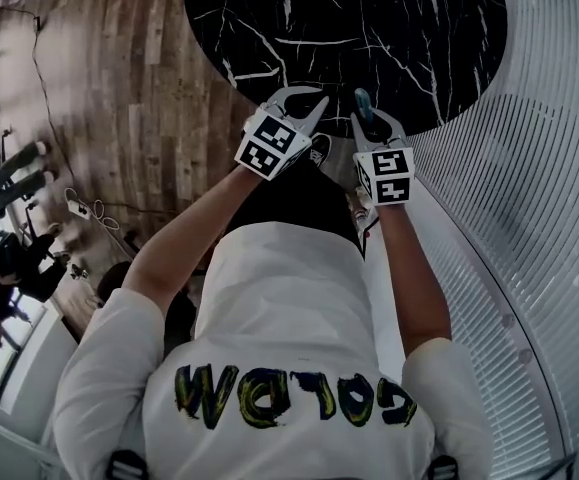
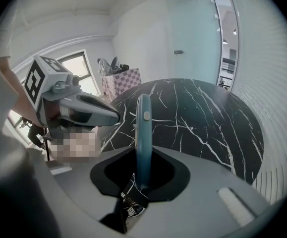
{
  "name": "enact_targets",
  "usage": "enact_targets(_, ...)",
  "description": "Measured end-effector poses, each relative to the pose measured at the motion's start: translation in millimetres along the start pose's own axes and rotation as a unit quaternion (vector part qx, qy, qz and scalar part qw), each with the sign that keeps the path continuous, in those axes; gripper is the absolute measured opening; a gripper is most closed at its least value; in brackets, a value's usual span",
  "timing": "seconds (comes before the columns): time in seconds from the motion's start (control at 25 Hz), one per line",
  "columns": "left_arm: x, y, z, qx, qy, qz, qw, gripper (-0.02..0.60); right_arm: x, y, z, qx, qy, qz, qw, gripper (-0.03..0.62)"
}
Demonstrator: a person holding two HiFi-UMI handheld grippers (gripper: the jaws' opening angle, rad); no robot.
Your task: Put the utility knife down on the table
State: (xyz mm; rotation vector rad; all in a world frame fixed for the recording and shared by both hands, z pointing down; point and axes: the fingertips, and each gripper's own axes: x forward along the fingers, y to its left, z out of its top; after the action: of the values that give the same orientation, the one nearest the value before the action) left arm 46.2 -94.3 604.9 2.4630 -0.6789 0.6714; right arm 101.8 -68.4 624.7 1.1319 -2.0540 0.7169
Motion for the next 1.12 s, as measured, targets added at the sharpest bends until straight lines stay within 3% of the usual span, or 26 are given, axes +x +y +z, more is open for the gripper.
enact_targets(0.68, 29, 10, -30, -0.018, 0.034, -0.017, 0.9991, 0.002, 36, -4, -27, -0.044, 0.068, 0.005, 0.997, 0.06)
enact_targets(1.12, 42, 15, -44, -0.024, 0.049, -0.018, 0.9983, 0.002, 47, -9, -42, -0.089, 0.139, 0.005, 0.986, 0.061)
